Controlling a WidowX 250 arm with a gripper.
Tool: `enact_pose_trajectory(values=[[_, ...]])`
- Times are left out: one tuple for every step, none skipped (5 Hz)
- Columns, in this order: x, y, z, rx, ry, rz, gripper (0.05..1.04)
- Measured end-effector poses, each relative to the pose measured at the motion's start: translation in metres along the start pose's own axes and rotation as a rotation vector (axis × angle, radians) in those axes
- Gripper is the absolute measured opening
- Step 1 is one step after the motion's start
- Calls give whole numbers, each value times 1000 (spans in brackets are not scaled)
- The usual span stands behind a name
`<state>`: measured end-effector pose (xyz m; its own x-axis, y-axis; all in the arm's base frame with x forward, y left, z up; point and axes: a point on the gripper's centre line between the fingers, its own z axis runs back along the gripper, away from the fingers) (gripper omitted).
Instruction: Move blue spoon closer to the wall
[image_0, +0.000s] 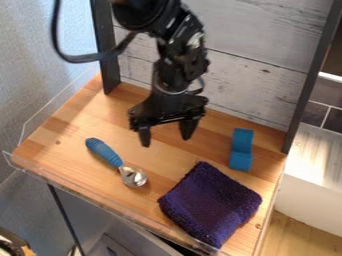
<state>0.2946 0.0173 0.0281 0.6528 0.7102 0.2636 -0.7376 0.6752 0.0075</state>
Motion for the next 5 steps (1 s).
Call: enact_pose_trajectory(values=[[8, 24, -9, 26, 6, 151, 1000], [20, 42, -19, 28, 19, 291, 1000], [25, 58, -32, 57, 47, 370, 1000], [28, 68, -41, 73, 60, 413, 1000], [26, 75, -54, 91, 82, 434, 1000]])
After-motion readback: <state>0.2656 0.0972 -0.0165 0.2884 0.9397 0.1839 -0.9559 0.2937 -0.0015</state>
